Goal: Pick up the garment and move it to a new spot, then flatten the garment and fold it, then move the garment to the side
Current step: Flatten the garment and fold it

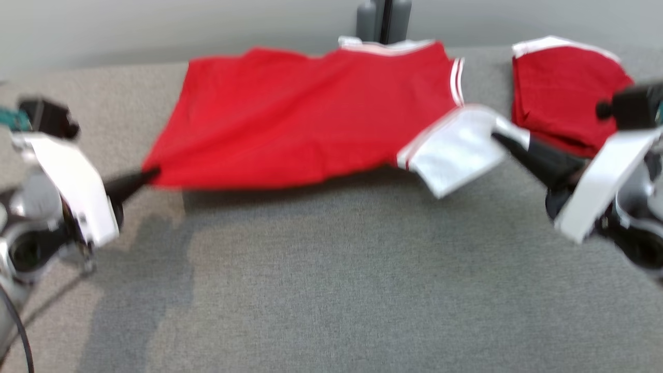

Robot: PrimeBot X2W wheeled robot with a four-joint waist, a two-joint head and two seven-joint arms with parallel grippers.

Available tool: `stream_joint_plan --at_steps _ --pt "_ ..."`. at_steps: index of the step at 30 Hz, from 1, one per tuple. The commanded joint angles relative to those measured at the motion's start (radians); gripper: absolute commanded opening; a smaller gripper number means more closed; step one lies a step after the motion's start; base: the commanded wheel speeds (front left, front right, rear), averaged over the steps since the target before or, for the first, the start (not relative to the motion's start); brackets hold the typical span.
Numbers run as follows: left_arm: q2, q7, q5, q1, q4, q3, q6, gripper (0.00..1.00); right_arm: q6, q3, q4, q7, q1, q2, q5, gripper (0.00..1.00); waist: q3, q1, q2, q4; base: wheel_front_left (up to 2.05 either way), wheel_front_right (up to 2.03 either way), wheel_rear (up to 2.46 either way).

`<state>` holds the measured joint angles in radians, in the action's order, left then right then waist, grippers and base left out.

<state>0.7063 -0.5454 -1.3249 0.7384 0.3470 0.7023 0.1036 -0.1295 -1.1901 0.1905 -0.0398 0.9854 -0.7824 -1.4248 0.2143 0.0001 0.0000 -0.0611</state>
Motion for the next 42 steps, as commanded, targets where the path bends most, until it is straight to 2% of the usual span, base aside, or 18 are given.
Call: stream_joint_plan --at_steps 1,5,13,21,29,42 --pt "0.015 0.002 -0.016 -0.051 -0.029 0.004 -0.013 0.00 -0.002 -0.009 -0.022 0.009 -0.040 -0.015 -0.012 0.00 -0.051 -0.0001 0.0000 0.001 0.00 0.00 0.00" --pt "0.047 0.037 -0.052 -0.197 -0.131 0.003 -0.051 0.00 -0.002 -0.037 -0.108 0.040 -0.141 -0.067 -0.046 0.00 -0.090 -0.0001 0.0000 0.007 0.00 0.00 0.00" --pt "0.138 0.100 -0.026 -0.428 -0.317 0.045 -0.128 0.00 -0.002 -0.052 -0.235 0.041 -0.303 -0.187 -0.088 0.00 -0.128 -0.0001 0.0000 0.018 0.00 0.00 0.00" --pt "0.218 0.065 -0.055 -0.567 -0.484 0.088 -0.198 0.00 -0.002 -0.071 -0.351 0.138 -0.429 -0.336 -0.133 0.00 -0.136 -0.0001 0.0000 0.031 0.00 0.00 0.00" --pt "0.242 0.045 -0.079 -0.579 -0.548 0.081 -0.236 0.00 -0.002 -0.076 -0.384 0.191 -0.462 -0.359 -0.137 0.00 -0.121 -0.0001 0.0000 0.038 0.00 0.00 0.00" --pt "0.218 -0.012 -0.100 -0.480 -0.529 0.055 -0.245 0.00 -0.002 -0.036 -0.332 0.240 -0.385 -0.299 -0.161 0.00 -0.077 -0.0001 0.0000 0.030 0.00 0.00 0.00"
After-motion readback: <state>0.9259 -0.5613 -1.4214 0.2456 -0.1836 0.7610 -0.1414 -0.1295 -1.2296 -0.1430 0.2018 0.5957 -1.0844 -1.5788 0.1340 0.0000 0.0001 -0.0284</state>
